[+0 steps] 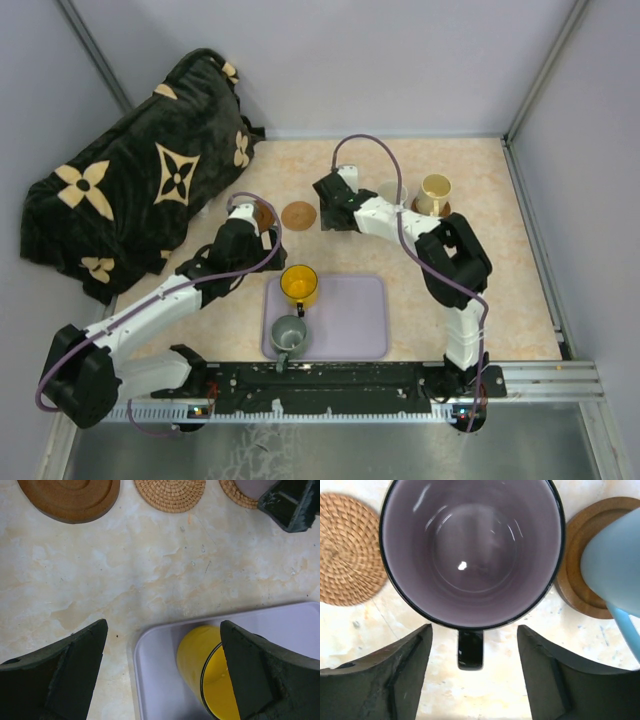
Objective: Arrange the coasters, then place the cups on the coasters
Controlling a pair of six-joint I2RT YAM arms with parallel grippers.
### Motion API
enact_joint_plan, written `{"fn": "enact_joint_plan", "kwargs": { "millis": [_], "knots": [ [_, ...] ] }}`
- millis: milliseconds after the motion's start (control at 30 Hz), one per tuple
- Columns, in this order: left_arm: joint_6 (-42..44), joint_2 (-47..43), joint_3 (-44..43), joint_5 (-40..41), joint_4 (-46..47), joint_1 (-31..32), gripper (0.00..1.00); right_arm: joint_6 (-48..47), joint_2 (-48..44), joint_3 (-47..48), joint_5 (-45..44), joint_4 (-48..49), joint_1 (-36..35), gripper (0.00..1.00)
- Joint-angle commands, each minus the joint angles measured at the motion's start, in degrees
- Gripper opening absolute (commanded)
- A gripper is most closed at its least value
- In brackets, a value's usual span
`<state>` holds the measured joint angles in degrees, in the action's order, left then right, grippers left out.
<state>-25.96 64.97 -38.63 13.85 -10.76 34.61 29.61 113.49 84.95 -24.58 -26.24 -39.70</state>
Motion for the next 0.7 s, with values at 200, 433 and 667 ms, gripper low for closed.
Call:
{"fn": "enact_joint_plan", "kwargs": {
  "millis": [200, 433, 667],
  "knots": [
    [2.5, -5.8, -0.6, -5.3, -2.1, -0.2, 1.0, 0.2, -12.0, -4.2, -3.0, 0.4, -2.1, 0.83],
    [2.3, -10.7, 1.6, -9.9, -5.0, 1.9, 1.0, 0.9, -20.5, -8.3, -5.3, -0.8, -4.7, 0.85],
    [-3.0, -11.2, -0.4, -3.5, -11.8, 14.9, 1.0, 3.4, -30.6, -14.5, -6.1, -1.4, -4.9, 0.86]
  ]
}}
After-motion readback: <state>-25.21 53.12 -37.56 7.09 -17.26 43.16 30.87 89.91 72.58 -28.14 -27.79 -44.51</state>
